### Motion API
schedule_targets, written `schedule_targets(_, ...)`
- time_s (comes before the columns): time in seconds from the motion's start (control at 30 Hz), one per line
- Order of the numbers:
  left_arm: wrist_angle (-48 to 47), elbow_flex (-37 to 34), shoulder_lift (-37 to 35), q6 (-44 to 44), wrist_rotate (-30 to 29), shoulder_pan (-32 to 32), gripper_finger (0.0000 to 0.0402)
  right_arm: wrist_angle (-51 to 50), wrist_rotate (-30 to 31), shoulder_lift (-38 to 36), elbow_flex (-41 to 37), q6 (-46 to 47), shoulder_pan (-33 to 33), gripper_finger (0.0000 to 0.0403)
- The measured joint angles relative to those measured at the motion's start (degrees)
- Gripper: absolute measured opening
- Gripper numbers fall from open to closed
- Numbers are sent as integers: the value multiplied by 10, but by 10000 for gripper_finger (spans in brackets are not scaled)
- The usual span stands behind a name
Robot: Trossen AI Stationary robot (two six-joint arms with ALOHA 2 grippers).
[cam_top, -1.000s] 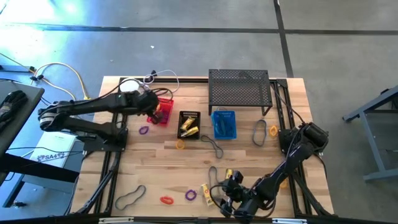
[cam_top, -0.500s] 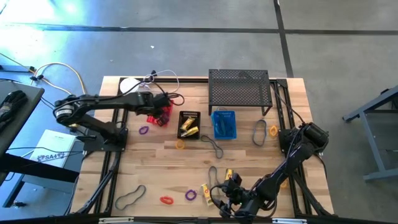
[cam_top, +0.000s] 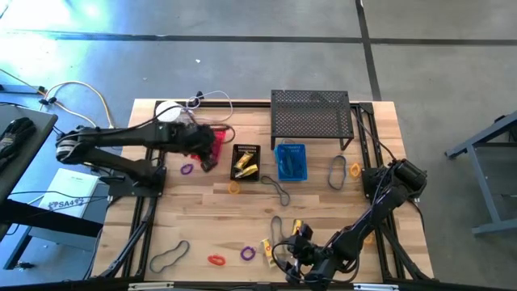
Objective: Pick & Place Office Desk Supplies
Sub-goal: Put the blue rubber band into the blue bin
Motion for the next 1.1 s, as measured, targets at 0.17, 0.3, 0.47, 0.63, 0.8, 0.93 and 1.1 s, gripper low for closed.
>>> schedule_targets(0.17,50,-15,-10,-16,44,-97,65,0,-4,0,0,-28,0,307)
schedule_targets(0.3,105,-29,4,-46,45,-184,65,-21,-71,-2,0,-59,-4,307)
schedule_targets(0.47,169,-29,21,-77,45,-289,65,-83,-168,-17,0,-21,-6,307)
schedule_targets(0.63,250,-30,49,-64,19,-373,65,-205,-164,-21,0,18,-6,307)
schedule_targets(0.8,331,-30,91,-21,-41,-430,65,-248,-138,-20,0,18,-11,307)
schedule_targets(0.93,355,-30,122,-14,-44,-450,65,-190,-96,-20,0,-30,-27,307)
schedule_targets(1.1,386,-30,151,-37,-46,-462,65,-105,-88,-20,0,-152,-53,307)
